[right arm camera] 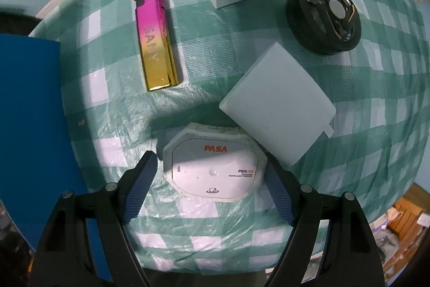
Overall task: Organize rigid objects
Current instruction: 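Move the right gripper back over the table to the PASA case, then grasp the white octagonal PASA case with the right gripper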
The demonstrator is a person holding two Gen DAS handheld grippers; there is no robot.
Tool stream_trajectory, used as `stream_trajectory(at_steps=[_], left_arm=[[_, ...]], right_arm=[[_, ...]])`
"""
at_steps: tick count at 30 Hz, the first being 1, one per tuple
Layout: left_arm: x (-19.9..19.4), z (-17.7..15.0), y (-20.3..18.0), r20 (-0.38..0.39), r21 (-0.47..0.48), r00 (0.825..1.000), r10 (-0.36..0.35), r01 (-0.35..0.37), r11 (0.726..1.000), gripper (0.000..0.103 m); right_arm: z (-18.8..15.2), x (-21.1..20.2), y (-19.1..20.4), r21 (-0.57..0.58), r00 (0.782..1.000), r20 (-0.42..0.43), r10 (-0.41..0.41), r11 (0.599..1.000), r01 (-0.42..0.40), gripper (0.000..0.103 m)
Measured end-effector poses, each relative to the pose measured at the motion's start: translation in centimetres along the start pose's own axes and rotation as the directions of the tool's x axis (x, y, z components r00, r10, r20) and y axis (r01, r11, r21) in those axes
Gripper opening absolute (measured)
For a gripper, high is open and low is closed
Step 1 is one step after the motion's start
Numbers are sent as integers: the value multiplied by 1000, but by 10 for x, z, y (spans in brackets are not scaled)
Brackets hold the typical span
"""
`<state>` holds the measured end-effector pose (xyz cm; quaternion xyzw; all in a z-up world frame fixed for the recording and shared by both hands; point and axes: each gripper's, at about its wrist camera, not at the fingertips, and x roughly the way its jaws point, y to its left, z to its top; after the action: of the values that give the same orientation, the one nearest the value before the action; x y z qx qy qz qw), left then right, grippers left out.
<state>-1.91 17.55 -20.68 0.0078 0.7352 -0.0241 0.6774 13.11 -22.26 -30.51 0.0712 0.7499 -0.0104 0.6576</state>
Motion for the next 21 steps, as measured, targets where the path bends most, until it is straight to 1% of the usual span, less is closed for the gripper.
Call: stream_trajectory(at_steps=[4,5,6,10,14,18,21], left_arm=[[0,-1,0,1,-1,1000,0,0,1000,15],[0,0,0,1,0,1000,0,0,1000,15],[0,0,0,2,0,1000,0,0,1000,15],[1,0,1,0,0,1000,-1,1,1000,15],[2,0,1,-1,0,1000,-1,1,1000,15],[2,0,3,-2,0,1000,-5,5,1000,15],[2,0,4,-3,1,1000,-5,5,1000,15]], right_arm=[[2,2,8,-17,999,2,-34,999,34,78],[2,1,8,-15,999,9,-48,999,48,75],[1,4,18,-13,998,15,-69,998,69,72],[-2,5,26,-54,996,37,-78,995,80,71],[-16,9,33,-106,995,48,-82,991,87,71],[-28,11,42,-176,995,55,-80,980,89,71],[-36,8,50,-227,994,76,-79,969,95,71]])
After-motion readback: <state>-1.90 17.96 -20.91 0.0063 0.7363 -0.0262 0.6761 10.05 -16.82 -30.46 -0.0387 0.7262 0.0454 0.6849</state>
